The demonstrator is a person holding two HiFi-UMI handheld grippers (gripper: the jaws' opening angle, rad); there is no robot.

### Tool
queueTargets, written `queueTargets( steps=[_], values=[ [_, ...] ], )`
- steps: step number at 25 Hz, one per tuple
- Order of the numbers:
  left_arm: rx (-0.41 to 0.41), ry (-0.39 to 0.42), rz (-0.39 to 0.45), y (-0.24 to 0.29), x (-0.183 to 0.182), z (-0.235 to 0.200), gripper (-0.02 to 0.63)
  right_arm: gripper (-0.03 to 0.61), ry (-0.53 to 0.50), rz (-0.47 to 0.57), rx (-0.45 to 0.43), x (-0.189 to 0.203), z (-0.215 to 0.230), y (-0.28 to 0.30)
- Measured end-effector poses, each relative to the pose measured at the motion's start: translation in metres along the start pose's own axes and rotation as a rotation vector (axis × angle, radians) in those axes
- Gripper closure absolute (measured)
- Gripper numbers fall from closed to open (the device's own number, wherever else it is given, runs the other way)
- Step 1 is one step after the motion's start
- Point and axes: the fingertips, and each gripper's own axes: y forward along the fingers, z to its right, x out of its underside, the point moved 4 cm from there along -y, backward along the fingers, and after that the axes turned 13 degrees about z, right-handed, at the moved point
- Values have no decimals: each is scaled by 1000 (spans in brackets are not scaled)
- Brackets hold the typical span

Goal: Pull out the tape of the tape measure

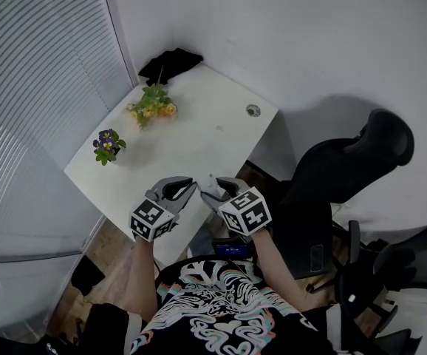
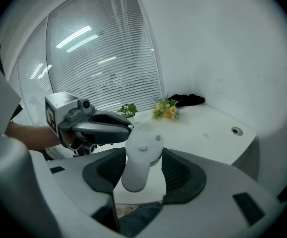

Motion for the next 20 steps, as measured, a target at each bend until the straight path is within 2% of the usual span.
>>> queueTargets(
  steps=[8, 20],
  values=[
    [-11, -33, -20, -3, 8, -7, 580, 348, 26, -44, 20, 3, -2, 8],
    [-18, -72, -34, -6, 18, -8, 581, 348, -25, -92, 24, 10, -3, 12]
  ],
)
